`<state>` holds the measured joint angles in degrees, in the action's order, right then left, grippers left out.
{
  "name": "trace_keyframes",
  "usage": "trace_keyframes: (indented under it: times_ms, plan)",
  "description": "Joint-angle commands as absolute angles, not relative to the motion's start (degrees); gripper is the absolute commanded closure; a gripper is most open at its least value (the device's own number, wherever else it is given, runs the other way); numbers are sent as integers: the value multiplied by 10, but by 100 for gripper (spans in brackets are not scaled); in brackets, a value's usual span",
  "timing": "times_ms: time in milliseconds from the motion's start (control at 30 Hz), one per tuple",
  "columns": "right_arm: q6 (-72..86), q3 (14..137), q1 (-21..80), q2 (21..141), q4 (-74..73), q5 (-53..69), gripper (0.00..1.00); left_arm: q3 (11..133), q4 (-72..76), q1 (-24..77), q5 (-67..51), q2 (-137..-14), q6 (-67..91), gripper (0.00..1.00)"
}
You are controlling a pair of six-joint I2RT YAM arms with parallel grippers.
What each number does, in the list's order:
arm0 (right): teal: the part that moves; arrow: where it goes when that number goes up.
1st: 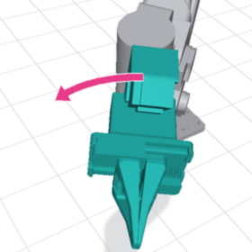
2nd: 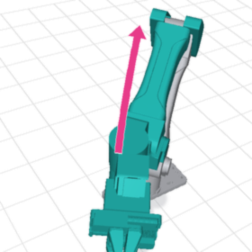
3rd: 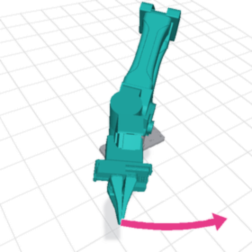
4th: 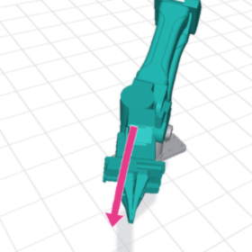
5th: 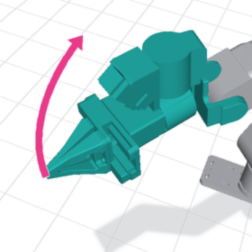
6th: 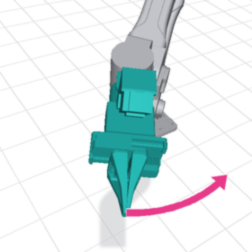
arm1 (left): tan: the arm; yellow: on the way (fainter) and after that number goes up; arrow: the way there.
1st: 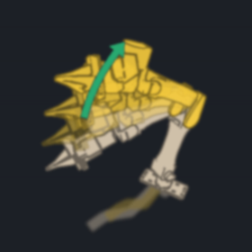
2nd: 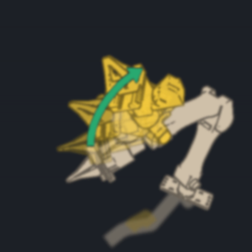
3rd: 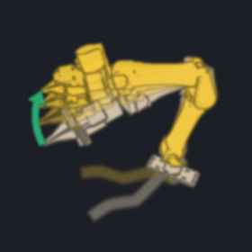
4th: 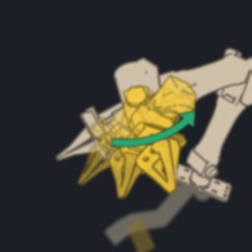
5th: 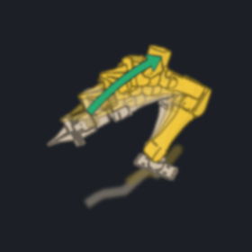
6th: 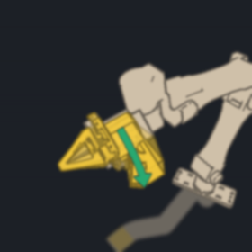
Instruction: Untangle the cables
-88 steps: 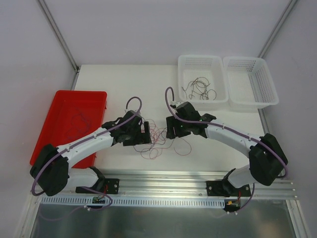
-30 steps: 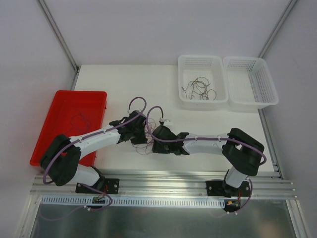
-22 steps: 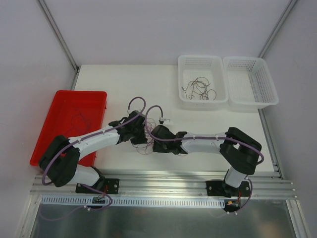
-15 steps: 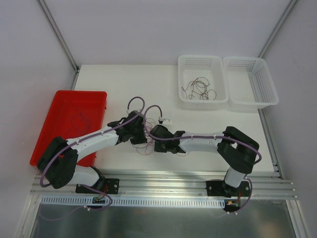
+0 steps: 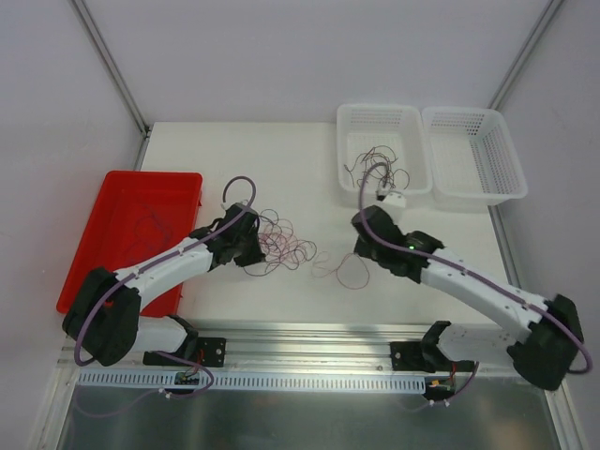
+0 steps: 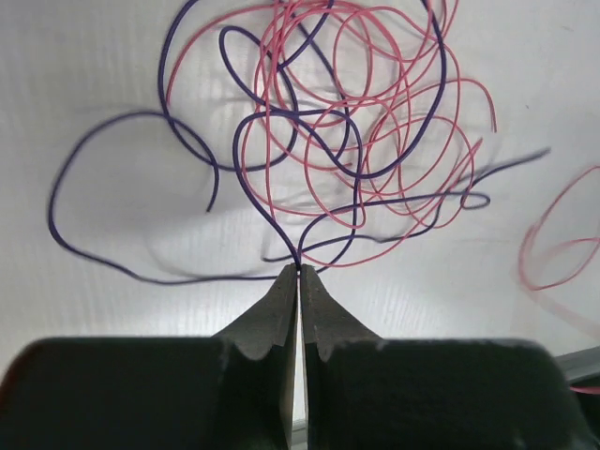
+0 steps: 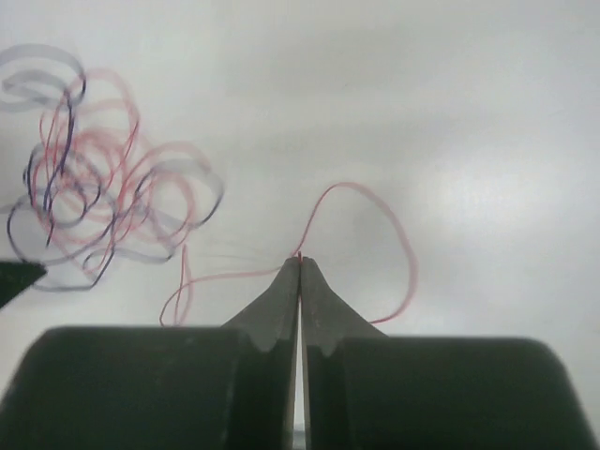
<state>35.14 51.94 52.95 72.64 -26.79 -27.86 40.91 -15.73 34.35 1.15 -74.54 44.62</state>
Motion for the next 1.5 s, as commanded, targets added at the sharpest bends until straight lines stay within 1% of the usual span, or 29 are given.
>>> trace_keyframes:
  times_ms: [0, 33, 67, 100, 200, 233, 333, 433, 567, 600, 667, 700, 767, 800, 833, 867, 900, 933, 967, 1000, 1033, 1167, 1267, 1367, 1467]
  plan:
    - [270, 503, 446, 590, -371, -344, 99, 397, -171, 326, 36, -722, 425, 100]
    - [232, 507, 399, 561, -376, -340, 99, 392, -173, 318, 38, -720, 425, 100]
    - [214, 513, 376, 520, -384, -324, 99, 389, -173, 315, 38, -718, 424, 100]
    - [200, 521, 334, 502, -392, -316, 99, 384, -175, 311, 38, -715, 424, 100]
    - [144, 563, 264, 473, -417, -280, 99, 379, -177, 307, 38, -714, 424, 100]
    - [133, 571, 252, 474, -424, -242, 99, 379, -177, 308, 34, -713, 425, 100]
    - [120, 589, 226, 499, -438, -194, 99, 381, -178, 307, 19, -711, 425, 100]
    - [136, 551, 222, 525, -416, -143, 99, 382, -181, 307, 1, -702, 420, 99]
    - [164, 484, 209, 564, -383, -120, 98, 388, -193, 308, -31, -686, 408, 90]
    - [177, 469, 199, 574, -378, -113, 96, 393, -199, 307, -42, -679, 404, 84]
    - [185, 434, 188, 602, -360, -92, 94, 398, -212, 308, -52, -670, 395, 78]
    - [188, 425, 178, 609, -353, -87, 90, 403, -216, 307, -55, -658, 391, 72]
    - [192, 403, 169, 634, -329, -70, 85, 410, -228, 307, -62, -647, 382, 66]
    - [192, 399, 161, 642, -323, -65, 79, 417, -238, 307, -63, -635, 379, 63]
    - [192, 395, 160, 649, -311, -64, 76, 424, -247, 308, -67, -629, 370, 54]
    - [188, 394, 158, 655, -305, -63, 74, 430, -254, 308, -69, -623, 366, 49]
    - [186, 392, 156, 669, -299, -62, 68, 443, -266, 308, -70, -613, 360, 44]
    - [184, 392, 155, 674, -290, -53, 64, 449, -273, 308, -75, -608, 351, 33]
    - [175, 397, 156, 683, -287, -47, 60, 457, -279, 307, -75, -600, 345, 29]
    - [171, 397, 156, 694, -285, -39, 50, 474, -293, 307, -74, -597, 338, 23]
    - [170, 398, 155, 700, -280, -30, 46, 485, -301, 307, -76, -595, 323, 17]
    - [160, 397, 156, 721, -275, -29, 44, 540, -339, 307, -68, -592, 280, 7]
    - [158, 397, 156, 735, -271, -26, 43, 575, -354, 306, -40, -592, 243, 4]
    - [160, 400, 162, 727, -270, -21, 42, 604, -362, 305, -11, -592, 204, 3]
    - [163, 411, 178, 699, -285, -42, 41, 613, -362, 303, 32, -594, 171, 3]
